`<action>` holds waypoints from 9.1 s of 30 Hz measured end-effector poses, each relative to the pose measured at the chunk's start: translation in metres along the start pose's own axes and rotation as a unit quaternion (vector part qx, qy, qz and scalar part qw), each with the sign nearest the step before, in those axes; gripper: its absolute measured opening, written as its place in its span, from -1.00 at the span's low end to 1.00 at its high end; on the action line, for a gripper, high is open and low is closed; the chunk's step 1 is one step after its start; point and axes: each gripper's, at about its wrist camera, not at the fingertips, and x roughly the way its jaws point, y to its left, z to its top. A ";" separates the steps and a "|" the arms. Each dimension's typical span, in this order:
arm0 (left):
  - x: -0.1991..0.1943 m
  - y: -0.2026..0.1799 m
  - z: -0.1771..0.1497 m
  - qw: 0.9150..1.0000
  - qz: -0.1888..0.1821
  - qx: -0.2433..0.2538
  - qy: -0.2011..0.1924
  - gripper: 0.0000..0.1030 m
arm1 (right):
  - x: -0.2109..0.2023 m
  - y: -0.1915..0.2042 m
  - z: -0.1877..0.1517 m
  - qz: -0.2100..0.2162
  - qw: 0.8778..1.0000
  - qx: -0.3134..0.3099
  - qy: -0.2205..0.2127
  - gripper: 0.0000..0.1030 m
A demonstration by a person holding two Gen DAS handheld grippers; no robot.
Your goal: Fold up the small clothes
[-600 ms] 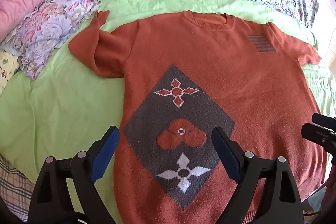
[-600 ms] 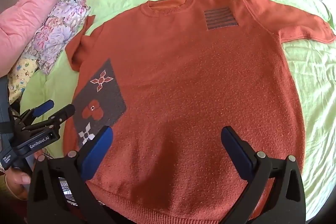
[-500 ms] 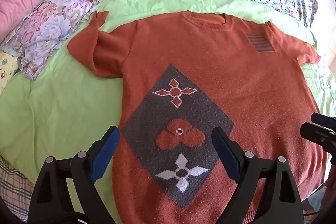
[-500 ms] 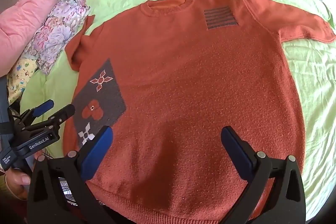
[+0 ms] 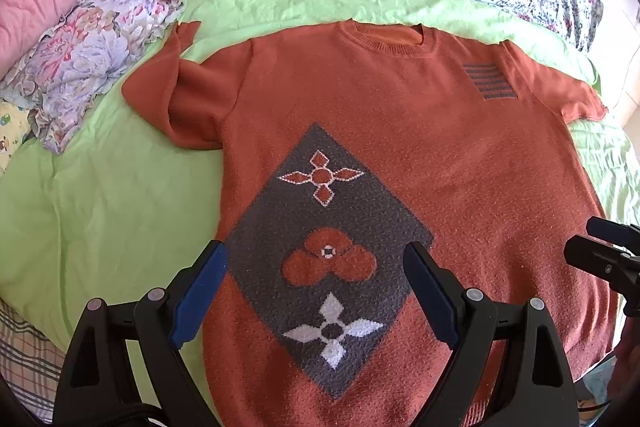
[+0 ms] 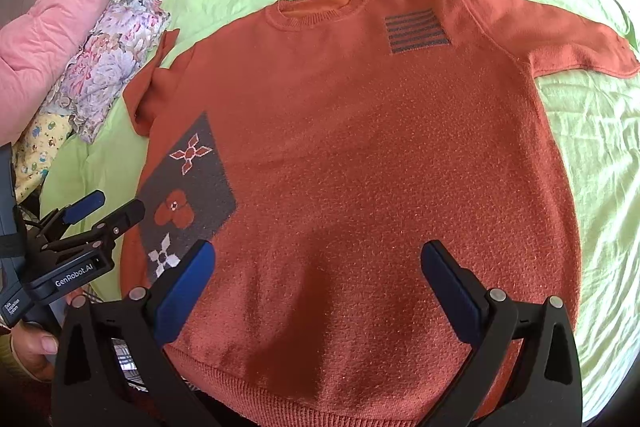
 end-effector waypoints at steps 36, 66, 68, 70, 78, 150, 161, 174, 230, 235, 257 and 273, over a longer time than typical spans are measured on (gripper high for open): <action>0.011 -0.005 0.010 1.000 -0.004 0.002 0.023 0.74 | 0.002 -0.012 0.011 0.010 1.000 0.010 0.002 0.99; 0.069 -0.009 0.107 0.999 0.020 -0.026 0.029 0.74 | -0.028 -0.204 0.089 -0.044 0.981 0.177 -0.061 0.99; 0.076 -0.010 0.118 0.999 0.029 -0.028 0.024 0.74 | -0.036 -0.233 0.098 -0.050 0.975 0.202 -0.076 0.99; 0.082 -0.012 0.127 0.999 0.040 -0.027 0.020 0.74 | -0.042 -0.257 0.106 -0.061 0.970 0.218 -0.088 0.99; 0.105 -0.018 0.156 0.998 0.054 -0.031 0.020 0.74 | -0.062 -0.394 0.138 -0.123 0.926 0.325 -0.147 0.60; 0.157 0.060 0.145 0.991 -0.071 -0.105 0.047 -0.90 | 0.041 -0.156 0.170 0.063 0.979 0.179 -0.076 -0.02; 0.143 0.063 0.147 0.992 -0.070 -0.102 0.026 -0.87 | 0.105 -0.163 0.225 -0.046 0.996 0.072 -0.006 -0.78; 0.136 0.112 0.121 0.988 -0.044 -0.142 0.043 -0.68 | 0.056 -0.153 0.202 -0.001 0.991 0.121 -0.047 0.03; 0.106 0.002 0.211 0.980 -0.183 -0.057 -0.050 -0.87 | 0.045 -0.060 0.145 0.096 0.988 0.121 -0.014 0.03; 0.126 -0.089 0.185 0.977 -0.209 0.019 -0.026 -0.87 | 0.019 -0.098 0.144 0.062 0.980 0.178 -0.057 0.03; 0.113 0.051 0.088 0.994 -0.081 -0.059 0.042 0.15 | 0.083 -0.103 0.154 0.085 0.977 0.196 -0.003 0.14; 0.154 0.104 0.098 0.990 0.032 -0.128 0.048 0.13 | 0.008 -0.078 0.208 0.174 0.964 0.136 -0.146 -0.88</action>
